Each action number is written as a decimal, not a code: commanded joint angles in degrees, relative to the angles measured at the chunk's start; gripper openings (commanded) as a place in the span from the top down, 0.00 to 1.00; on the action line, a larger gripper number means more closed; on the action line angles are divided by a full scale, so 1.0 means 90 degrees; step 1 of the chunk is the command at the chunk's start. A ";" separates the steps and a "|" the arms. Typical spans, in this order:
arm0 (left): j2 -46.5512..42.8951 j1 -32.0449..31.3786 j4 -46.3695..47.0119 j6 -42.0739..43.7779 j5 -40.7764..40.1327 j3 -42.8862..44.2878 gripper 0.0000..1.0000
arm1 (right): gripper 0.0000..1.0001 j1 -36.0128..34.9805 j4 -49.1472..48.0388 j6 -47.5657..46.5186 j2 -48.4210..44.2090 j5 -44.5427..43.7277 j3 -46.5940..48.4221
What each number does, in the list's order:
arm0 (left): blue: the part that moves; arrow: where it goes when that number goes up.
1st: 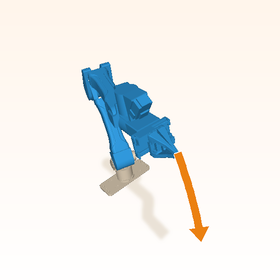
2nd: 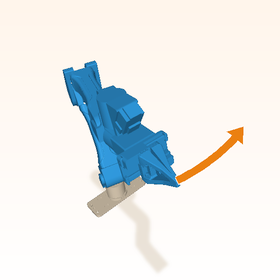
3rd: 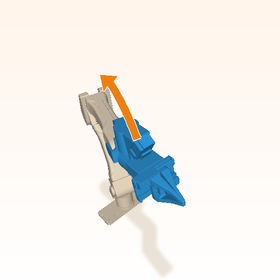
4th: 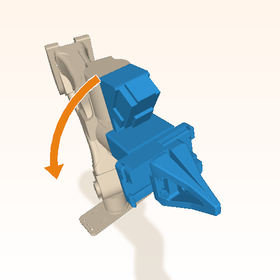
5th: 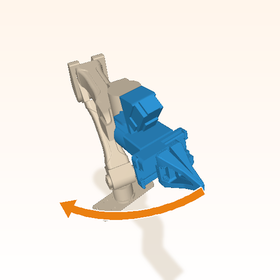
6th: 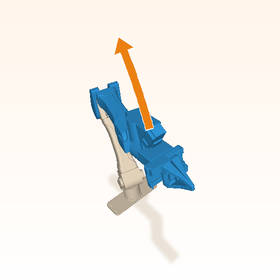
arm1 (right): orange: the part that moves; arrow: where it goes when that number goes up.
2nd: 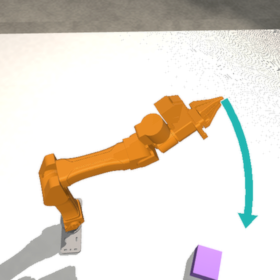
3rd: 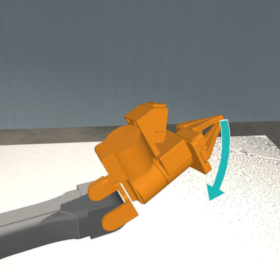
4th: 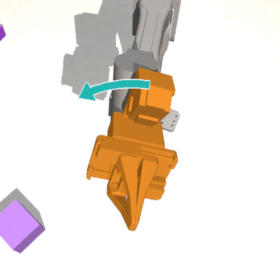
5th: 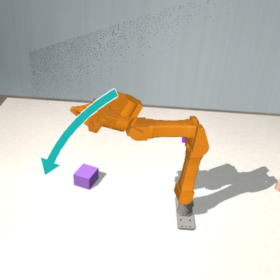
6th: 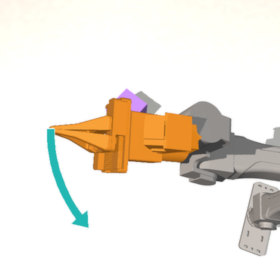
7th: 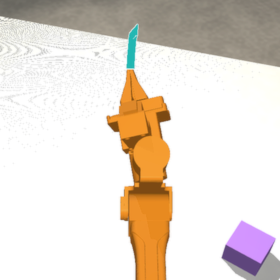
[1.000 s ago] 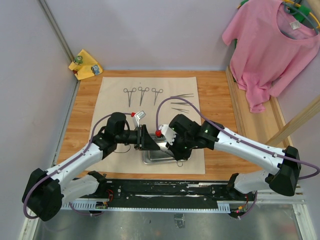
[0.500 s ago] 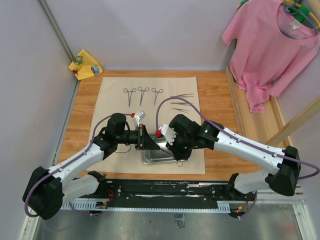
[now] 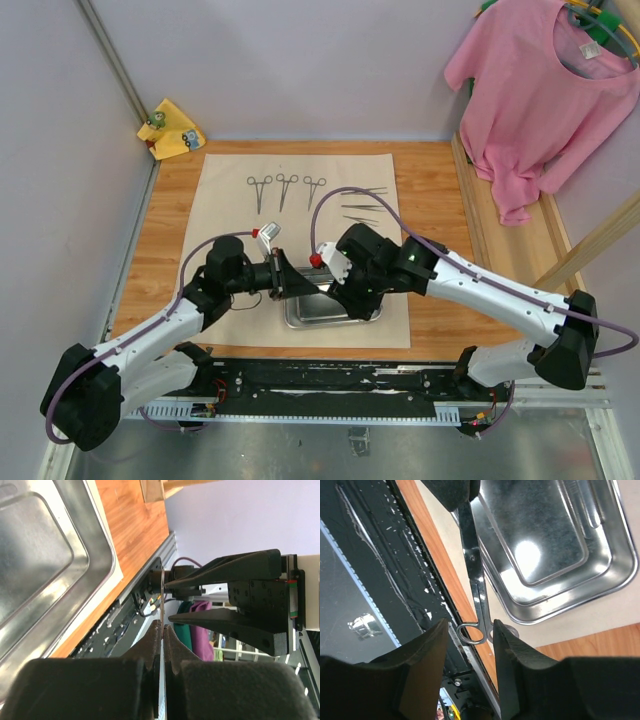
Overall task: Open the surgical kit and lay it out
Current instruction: Pick up the medical item from the container, then place the medical item in the surgical kit.
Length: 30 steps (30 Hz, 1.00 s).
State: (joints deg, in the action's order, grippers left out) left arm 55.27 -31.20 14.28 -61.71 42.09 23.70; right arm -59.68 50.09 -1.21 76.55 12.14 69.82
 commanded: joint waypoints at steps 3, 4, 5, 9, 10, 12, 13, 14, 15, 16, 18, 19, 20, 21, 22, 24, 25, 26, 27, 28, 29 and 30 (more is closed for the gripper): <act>-0.0072 0.0049 0.0532 -0.0206 -0.0448 0.0096 0.99 | 0.57 0.0403 0.0408 0.0290 -0.0257 -0.0491 0.0342; -0.0060 0.0049 0.0566 -0.0217 -0.0516 0.0100 1.00 | 0.56 0.0545 0.0438 0.0340 -0.0318 -0.0519 0.0361; -0.0057 0.0048 0.0591 -0.0236 -0.0609 0.0101 1.00 | 0.53 0.0693 0.0461 0.0387 -0.0385 -0.0582 0.0382; -0.0017 0.0135 0.0908 -0.0379 -0.1163 0.0127 1.00 | 0.54 0.1380 0.0524 0.0690 -0.0853 -0.1109 0.0457; 0.0035 0.0193 0.0959 -0.0402 -0.1359 0.0197 1.00 | 0.54 0.1557 0.0521 0.0783 -0.0976 -0.1184 0.0465; 0.0222 0.0320 0.1065 -0.0383 -0.1803 0.0387 1.00 | 0.54 0.1977 0.0509 0.0882 -0.1206 -0.1209 0.0495; 0.0331 0.0395 0.1188 -0.0408 -0.2053 0.0467 1.00 | 0.54 0.2114 0.0504 0.0948 -0.1323 -0.1250 0.0482; 0.0444 0.0477 0.1307 -0.0435 -0.2407 0.0541 1.00 | 0.54 0.2233 0.0459 0.0959 -0.1423 -0.1168 0.0444; 0.0566 0.0558 0.1448 -0.0485 -0.2674 0.0595 1.00 | 0.54 0.2308 0.0427 0.0960 -0.1500 -0.1106 0.0435; 0.0656 0.0629 0.1617 -0.0577 -0.2985 0.0602 0.99 | 0.54 0.2354 0.0429 0.0996 -0.1566 -0.1107 0.0419; 0.0856 0.0753 0.2093 -0.0797 -0.3567 0.0574 1.00 | 0.54 0.2383 0.0445 0.1017 -0.1635 -0.0994 0.0387; 0.0928 0.0803 0.2232 -0.0858 -0.3925 0.0583 0.99 | 0.54 0.2389 0.0479 0.1048 -0.1652 -0.0993 0.0384; 0.1000 0.0860 0.2369 -0.0947 -0.4210 0.0576 0.99 | 0.54 0.2386 0.0486 0.1077 -0.1680 -0.0980 0.0355; 0.1061 0.0930 0.2627 -0.1042 -0.4491 0.0532 1.00 | 0.54 0.2397 0.0486 0.1089 -0.1708 -0.0929 0.0319; 0.1104 0.1000 0.2833 -0.1130 -0.4762 0.0488 1.00 | 0.54 0.2398 0.0486 0.1117 -0.1738 -0.0908 0.0296; 0.1164 0.1123 0.3264 -0.1343 -0.5463 0.0303 1.00 | 0.53 0.2433 0.0451 0.1191 -0.1792 -0.0862 0.0219; 0.1209 0.1183 0.3499 -0.1425 -0.5784 0.0216 1.00 | 0.53 0.2463 0.0426 0.1210 -0.1806 -0.0737 0.0180; 0.1260 0.1215 0.3656 -0.1483 -0.6171 0.0169 1.00 | 0.53 0.2496 0.0415 0.1256 -0.1807 -0.0701 0.0150; 0.1332 0.1267 0.3737 -0.1541 -0.6494 0.0156 1.00 | 0.53 0.2508 0.0385 0.1289 -0.1815 -0.0630 0.0089; 0.1401 0.1314 0.3832 -0.1593 -0.6842 0.0129 1.00 | 0.53 0.2531 0.0337 0.1296 -0.1809 -0.0535 0.0042; 0.1467 0.1326 0.4000 -0.1649 -0.7202 0.0080 1.00 | 0.53 0.2537 0.0305 0.1310 -0.1800 -0.0481 0.0013; 0.1533 0.1328 0.4077 -0.1755 -0.7557 0.0030 1.00 | 0.53 0.2562 0.0291 0.1329 -0.1786 -0.0447 -0.0023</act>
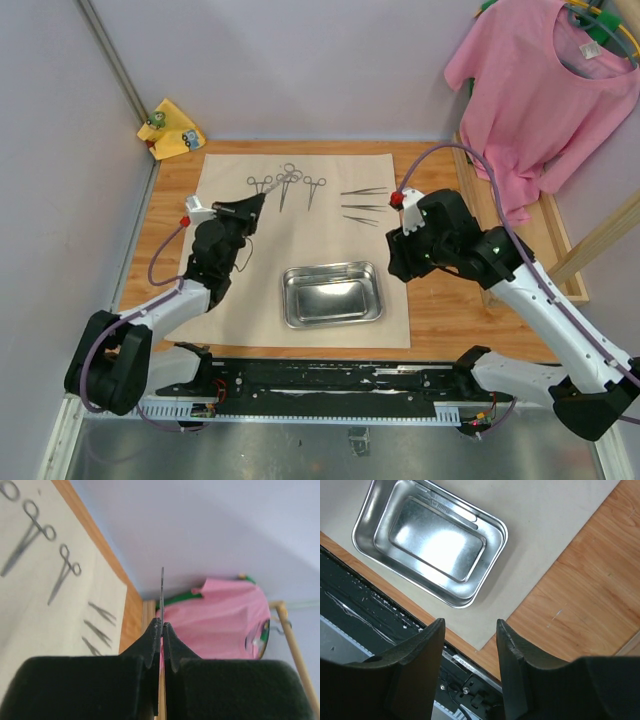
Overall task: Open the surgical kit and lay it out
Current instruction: Place the medical item in the surgical kit.
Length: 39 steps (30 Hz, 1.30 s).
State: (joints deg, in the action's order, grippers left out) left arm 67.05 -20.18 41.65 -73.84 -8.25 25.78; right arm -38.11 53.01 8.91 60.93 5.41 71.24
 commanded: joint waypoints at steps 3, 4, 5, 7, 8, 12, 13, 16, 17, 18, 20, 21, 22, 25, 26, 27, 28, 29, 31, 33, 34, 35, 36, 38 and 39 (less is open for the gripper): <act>0.0481 0.0104 0.1268 -0.0698 -0.3038 -0.0366 1.00 | 0.54 0.0244 -0.0079 0.0179 0.0019 0.0563 -0.0222; 0.0582 0.0108 0.1234 -0.0843 -0.3365 -0.0378 0.99 | 0.54 0.0281 -0.0087 0.0174 0.0021 0.0628 -0.0233; 0.0715 0.0113 0.1276 -0.0923 -0.3658 -0.0383 1.00 | 0.54 0.0343 -0.0126 0.0160 0.0025 0.0731 -0.0267; 0.1039 0.0156 0.1317 -0.1113 -0.4145 -0.0360 0.99 | 0.54 0.0432 -0.0187 0.0139 0.0066 0.0872 -0.0337; 0.1187 0.0185 0.1407 -0.1137 -0.4285 -0.0360 1.00 | 0.54 0.0484 -0.0229 0.0122 0.0092 0.0972 -0.0384; 0.1737 0.0373 0.1659 -0.1360 -0.4595 -0.0342 1.00 | 0.54 0.0661 -0.0327 0.0030 0.0308 0.1321 -0.0444; 0.1903 0.0443 0.1717 -0.1434 -0.4607 -0.0329 0.99 | 0.55 0.0694 -0.0342 -0.0003 0.0375 0.1426 -0.0452; 0.2475 0.0689 0.2106 -0.1552 -0.4441 -0.0311 1.00 | 0.55 0.0769 -0.0369 -0.0072 0.0535 0.1616 -0.0472; 0.2681 0.0769 0.2332 -0.1539 -0.4329 -0.0294 1.00 | 0.55 0.0797 -0.0413 -0.0101 0.0577 0.1706 -0.0500; 0.2913 0.0881 0.2635 -0.1507 -0.4174 -0.0258 1.00 | 0.55 0.0817 -0.0446 -0.0111 0.0631 0.1734 -0.0520; 0.3341 0.1088 0.3028 -0.1504 -0.3875 -0.0199 1.00 | 0.55 0.0863 -0.0539 -0.0106 0.0691 0.1860 -0.0577; 0.3535 0.1130 0.3123 -0.1527 -0.3783 -0.0137 1.00 | 0.56 0.0875 -0.0577 -0.0092 0.0721 0.1927 -0.0573; 0.3684 0.1152 0.3197 -0.1539 -0.3755 -0.0065 1.00 | 0.56 0.0882 -0.0594 -0.0067 0.0757 0.1967 -0.0554; 0.4059 0.1181 0.3188 -0.1458 -0.3682 0.0197 1.00 | 0.56 0.0905 -0.0618 -0.0036 0.0869 0.2097 -0.0511; 0.4179 0.1208 0.3182 -0.1466 -0.3608 0.0277 1.00 | 0.57 0.0904 -0.0622 -0.0026 0.0893 0.2129 -0.0508; 0.4285 0.1242 0.3205 -0.1467 -0.3534 0.0349 1.00 | 0.57 0.0913 -0.0638 -0.0011 0.0909 0.2169 -0.0520; 0.4409 0.1279 0.3196 -0.1440 -0.3449 0.0436 1.00 | 0.57 0.0914 -0.0653 0.0003 0.0929 0.2188 -0.0539; 0.4491 0.1311 0.3109 -0.1447 -0.3348 0.0525 1.00 | 0.57 0.0914 -0.0676 0.0019 0.0943 0.2204 -0.0547; 0.4640 0.1359 0.2818 -0.1496 -0.3193 0.0698 1.00 | 0.57 0.0914 -0.0727 0.0039 0.0972 0.2263 -0.0599; 0.4756 0.1387 0.2646 -0.1513 -0.3083 0.0819 1.00 | 0.57 0.0921 -0.0755 0.0063 0.1016 0.2305 -0.0625; 0.4835 0.1406 0.2643 -0.1502 -0.3017 0.0867 1.00 | 0.58 0.0917 -0.0778 0.0072 0.1046 0.2351 -0.0631; 0.4912 0.1437 0.2670 -0.1490 -0.2925 0.0917 1.00 | 0.58 0.0918 -0.0791 0.0074 0.1065 0.2379 -0.0644; 0.5001 0.1481 0.2674 -0.1513 -0.2831 0.0984 1.00 | 0.58 0.0920 -0.0793 0.0082 0.1081 0.2391 -0.0643; 0.5170 0.1558 0.2704 -0.1557 -0.2611 0.1094 1.00 | 0.59 0.0921 -0.0827 0.0084 0.1108 0.2446 -0.0669; 0.5250 0.1597 0.2706 -0.1565 -0.2488 0.1159 1.00 | 0.59 0.0922 -0.0837 0.0089 0.1118 0.2459 -0.0683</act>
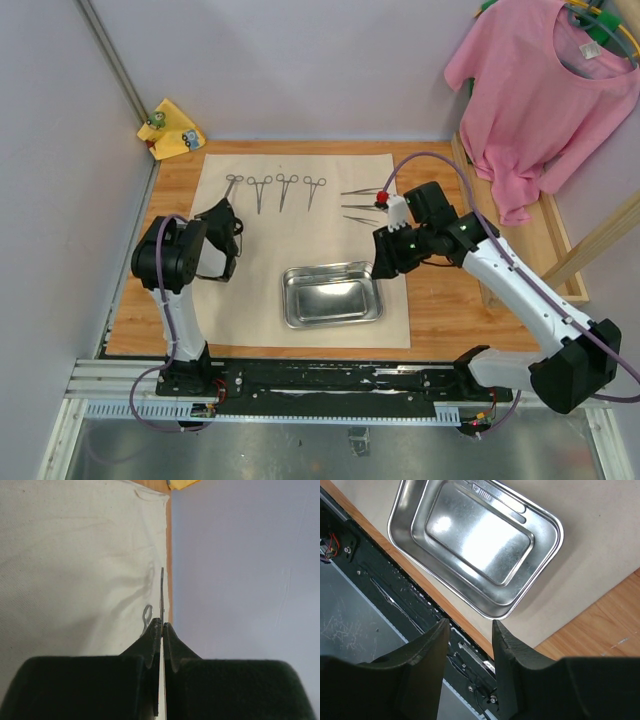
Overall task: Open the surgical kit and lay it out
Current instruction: Place the medical item in the surgical kit.
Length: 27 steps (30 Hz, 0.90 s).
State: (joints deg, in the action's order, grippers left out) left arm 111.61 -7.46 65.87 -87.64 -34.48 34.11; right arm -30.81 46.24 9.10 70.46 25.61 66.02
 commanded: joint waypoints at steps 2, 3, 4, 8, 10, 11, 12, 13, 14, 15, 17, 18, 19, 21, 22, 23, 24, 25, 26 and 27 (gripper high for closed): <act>0.0399 0.0204 0.0017 -0.0055 0.0536 0.0300 1.00 | 0.60 0.0111 -0.0132 0.0077 0.0090 0.0249 -0.0130; 0.0423 0.0204 -0.0005 -0.0069 0.0542 0.0294 1.00 | 0.60 0.0111 -0.0141 0.0082 0.0105 0.0275 -0.0137; 0.0437 0.0204 -0.0032 -0.0098 0.0539 0.0296 1.00 | 0.60 0.0114 -0.0144 0.0082 0.0125 0.0294 -0.0139; 0.0570 0.0275 -0.0011 -0.0098 0.0661 0.0353 1.00 | 0.61 0.0104 -0.0150 0.0083 0.0149 0.0338 -0.0182; 0.0652 0.0300 0.0063 -0.0140 0.0732 0.0375 1.00 | 0.61 0.0106 -0.0183 0.0087 0.0164 0.0376 -0.0208; 0.0684 0.0310 0.0078 -0.0158 0.0758 0.0393 1.00 | 0.61 0.0103 -0.0189 0.0091 0.0176 0.0388 -0.0213; 0.0714 0.0320 0.0109 -0.0173 0.0772 0.0390 1.00 | 0.61 0.0110 -0.0195 0.0088 0.0192 0.0386 -0.0202; 0.0736 0.0326 0.0126 -0.0183 0.0767 0.0388 1.00 | 0.61 0.0106 -0.0191 0.0092 0.0203 0.0409 -0.0204; 0.0758 0.0336 0.0160 -0.0198 0.0765 0.0376 1.00 | 0.61 0.0108 -0.0196 0.0092 0.0208 0.0423 -0.0205; 0.0787 0.0353 0.0195 -0.0205 0.0783 0.0370 1.00 | 0.61 0.0109 -0.0196 0.0091 0.0216 0.0415 -0.0203; 0.0822 0.0374 0.0307 -0.0231 0.0782 0.0318 1.00 | 0.61 0.0103 -0.0205 0.0092 0.0227 0.0432 -0.0211; 0.0851 0.0387 0.0341 -0.0241 0.0783 0.0316 1.00 | 0.61 0.0110 -0.0212 0.0092 0.0233 0.0436 -0.0220; 0.0890 0.0397 0.0387 -0.0251 0.0791 0.0310 1.00 | 0.61 0.0104 -0.0209 0.0092 0.0241 0.0441 -0.0225; 0.0939 0.0408 0.0451 -0.0262 0.0782 0.0317 1.00 | 0.61 0.0103 -0.0214 0.0092 0.0253 0.0464 -0.0227; 0.0963 0.0409 0.0484 -0.0263 0.0770 0.0329 1.00 | 0.61 0.0105 -0.0215 0.0090 0.0257 0.0458 -0.0231; 0.0988 0.0409 0.0522 -0.0271 0.0755 0.0340 0.99 | 0.61 0.0105 -0.0216 0.0092 0.0260 0.0464 -0.0225; 0.1009 0.0417 0.0545 -0.0277 0.0755 0.0367 1.00 | 0.61 0.0103 -0.0212 0.0082 0.0258 0.0470 -0.0232; 0.1022 0.0426 0.0582 -0.0287 0.0749 0.0375 1.00 | 0.61 0.0103 -0.0212 0.0082 0.0261 0.0475 -0.0229; 0.1033 0.0434 0.0610 -0.0290 0.0730 0.0377 1.00 | 0.61 0.0105 -0.0215 0.0082 0.0258 0.0467 -0.0235; 0.1036 0.0443 0.0640 -0.0297 0.0714 0.0368 1.00 | 0.61 0.0103 -0.0212 0.0081 0.0262 0.0472 -0.0241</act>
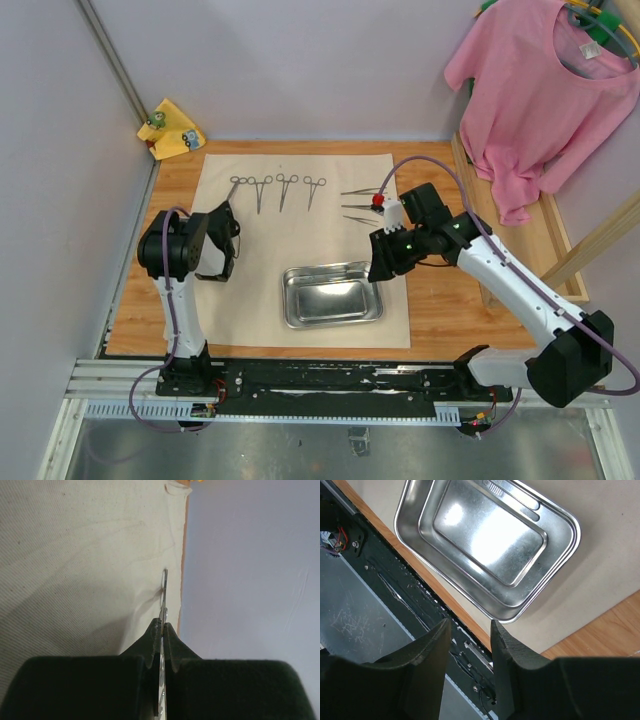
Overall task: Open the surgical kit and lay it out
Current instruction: Place the medical item in the surgical kit.
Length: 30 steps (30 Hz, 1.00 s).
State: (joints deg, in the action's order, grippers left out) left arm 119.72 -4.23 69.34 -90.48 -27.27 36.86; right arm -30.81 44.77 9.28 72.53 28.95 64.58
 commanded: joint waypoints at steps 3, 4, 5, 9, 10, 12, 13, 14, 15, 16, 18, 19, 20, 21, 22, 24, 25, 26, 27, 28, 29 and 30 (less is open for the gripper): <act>0.0159 0.0112 0.0361 0.0015 -0.0107 0.0034 0.99 | 0.61 0.0103 -0.0072 0.0063 0.0038 0.0111 -0.0110; 0.0176 0.0126 0.0387 0.0014 -0.0105 0.0028 1.00 | 0.61 0.0105 -0.0079 0.0059 0.0050 0.0125 -0.0110; 0.0193 0.0144 0.0407 0.0009 -0.0093 0.0037 1.00 | 0.61 0.0103 -0.0086 0.0060 0.0057 0.0131 -0.0119; 0.0330 0.0199 0.0516 -0.0070 -0.0015 0.0067 1.00 | 0.61 0.0103 -0.0094 0.0057 0.0075 0.0176 -0.0090; 0.0360 0.0204 0.0552 -0.0082 -0.0016 0.0071 1.00 | 0.61 0.0108 -0.0100 0.0062 0.0088 0.0168 -0.0098; 0.0402 0.0232 0.0577 -0.0070 0.0028 0.0100 1.00 | 0.61 0.0103 -0.0101 0.0063 0.0095 0.0180 -0.0106; 0.0415 0.0251 0.0582 -0.0034 0.0070 0.0126 1.00 | 0.61 0.0104 -0.0099 0.0063 0.0102 0.0191 -0.0106; 0.0431 0.0270 0.0574 0.0010 0.0129 0.0166 1.00 | 0.61 0.0103 -0.0106 0.0063 0.0105 0.0199 -0.0107; 0.0444 0.0296 0.0549 0.0027 0.0179 0.0205 1.00 | 0.61 0.0104 -0.0111 0.0060 0.0105 0.0199 -0.0114; 0.0463 0.0310 0.0560 0.0038 0.0234 0.0226 1.00 | 0.61 0.0103 -0.0119 0.0063 0.0106 0.0212 -0.0117; 0.0517 0.0340 0.0661 0.0061 0.0346 0.0240 0.96 | 0.61 0.0103 -0.0125 0.0063 0.0124 0.0221 -0.0121; 0.0532 0.0343 0.0719 0.0063 0.0385 0.0232 0.91 | 0.61 0.0103 -0.0125 0.0063 0.0124 0.0226 -0.0124; 0.0544 0.0351 0.0773 0.0055 0.0420 0.0201 0.85 | 0.61 0.0105 -0.0129 0.0063 0.0124 0.0230 -0.0123; 0.0545 0.0348 0.0838 0.0061 0.0468 0.0172 0.78 | 0.61 0.0103 -0.0128 0.0063 0.0124 0.0223 -0.0117; 0.0538 0.0351 0.0849 0.0071 0.0506 0.0144 0.72 | 0.61 0.0108 -0.0126 0.0063 0.0120 0.0235 -0.0121; 0.0543 0.0343 0.0938 0.0066 0.0576 0.0075 0.69 | 0.61 0.0103 -0.0130 0.0063 0.0107 0.0246 -0.0127; 0.0561 0.0344 0.1019 0.0051 0.0610 0.0023 0.68 | 0.61 0.0103 -0.0122 0.0068 0.0105 0.0250 -0.0133; 0.0573 0.0343 0.1104 0.0021 0.0630 -0.0035 0.68 | 0.61 0.0103 -0.0125 0.0072 0.0100 0.0264 -0.0136; 0.0582 0.0343 0.1179 -0.0022 0.0643 -0.0105 0.68 | 0.61 0.0094 -0.0126 0.0073 0.0091 0.0270 -0.0132; 0.0584 0.0343 0.1259 -0.0047 0.0659 -0.0167 0.67 | 0.61 0.0099 -0.0126 0.0070 0.0081 0.0262 -0.0139; 0.0577 0.0343 0.1319 -0.0058 0.0675 -0.0238 0.67 | 0.61 0.0096 -0.0128 0.0080 0.0071 0.0268 -0.0136; 0.0559 0.0343 0.1348 -0.0080 0.0700 -0.0294 0.67 | 0.61 0.0097 -0.0122 0.0082 0.0071 0.0269 -0.0137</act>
State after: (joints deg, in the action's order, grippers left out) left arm 124.05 -1.56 77.10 -90.78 -22.02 36.42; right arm -30.81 43.70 9.30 73.47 30.41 64.01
